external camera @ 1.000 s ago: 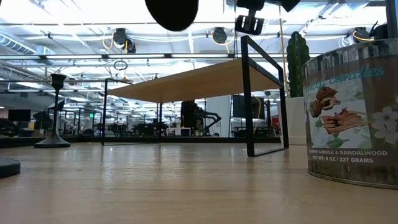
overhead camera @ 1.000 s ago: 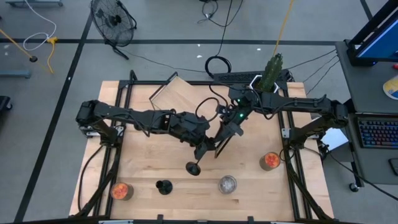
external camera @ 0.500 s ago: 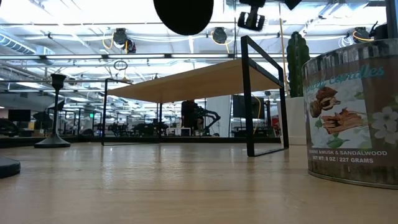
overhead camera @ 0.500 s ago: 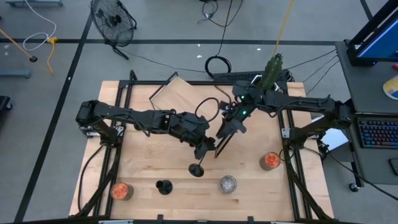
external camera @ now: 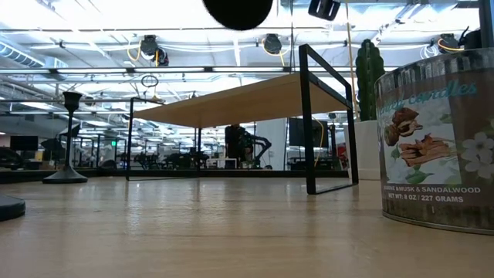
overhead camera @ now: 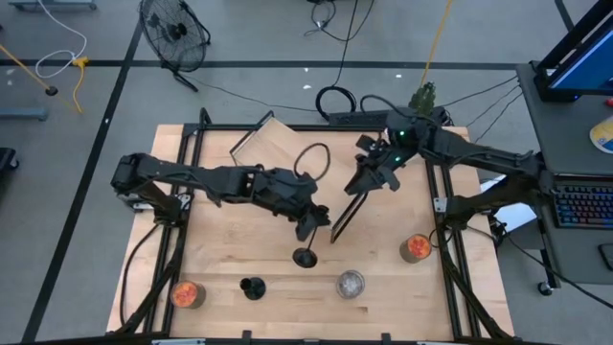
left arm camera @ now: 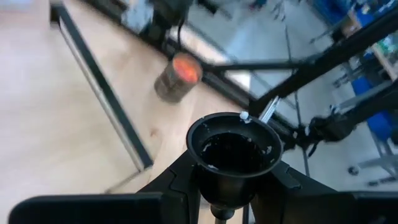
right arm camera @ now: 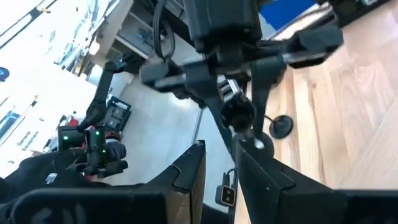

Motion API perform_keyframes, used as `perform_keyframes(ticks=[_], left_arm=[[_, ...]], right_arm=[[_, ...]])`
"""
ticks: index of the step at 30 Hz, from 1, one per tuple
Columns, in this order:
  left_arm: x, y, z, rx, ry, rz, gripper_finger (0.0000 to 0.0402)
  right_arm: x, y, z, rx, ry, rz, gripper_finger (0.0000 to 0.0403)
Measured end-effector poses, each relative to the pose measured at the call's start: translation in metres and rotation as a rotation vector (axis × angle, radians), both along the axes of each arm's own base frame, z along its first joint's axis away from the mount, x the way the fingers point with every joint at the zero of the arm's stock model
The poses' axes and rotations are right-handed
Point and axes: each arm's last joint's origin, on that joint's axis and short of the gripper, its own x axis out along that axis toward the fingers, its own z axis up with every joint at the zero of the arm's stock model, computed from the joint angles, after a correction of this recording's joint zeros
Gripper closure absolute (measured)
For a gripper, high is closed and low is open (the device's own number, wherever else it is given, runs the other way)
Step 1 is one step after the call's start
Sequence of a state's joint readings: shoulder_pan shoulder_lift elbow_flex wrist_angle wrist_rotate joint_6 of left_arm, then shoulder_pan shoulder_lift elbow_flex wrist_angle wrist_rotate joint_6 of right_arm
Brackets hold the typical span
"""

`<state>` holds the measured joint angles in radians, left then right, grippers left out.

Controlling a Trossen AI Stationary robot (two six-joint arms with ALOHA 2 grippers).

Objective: Pick & Place candle stick holders
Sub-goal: Put the top right black candle holder on the shelf

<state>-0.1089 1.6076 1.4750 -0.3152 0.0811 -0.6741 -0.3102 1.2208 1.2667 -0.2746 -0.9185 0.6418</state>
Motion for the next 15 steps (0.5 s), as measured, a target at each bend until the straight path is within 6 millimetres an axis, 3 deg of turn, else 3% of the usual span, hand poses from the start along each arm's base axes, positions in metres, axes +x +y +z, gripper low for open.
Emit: perform_keyframes(ticks=[8, 15], left_arm=[[-0.034, 0.009, 0.038, 0.113, -0.099, 0.139, 0.0301], [-0.064, 0.023, 0.063, 0.371, -0.149, 0.372, 0.0301]], right_arm=[[-0.009, -0.002, 0.007, -0.009, -0.023, -0.02, 0.0318], [-0.01, -0.002, 0.006, -0.015, -0.021, -0.019, 0.0318]])
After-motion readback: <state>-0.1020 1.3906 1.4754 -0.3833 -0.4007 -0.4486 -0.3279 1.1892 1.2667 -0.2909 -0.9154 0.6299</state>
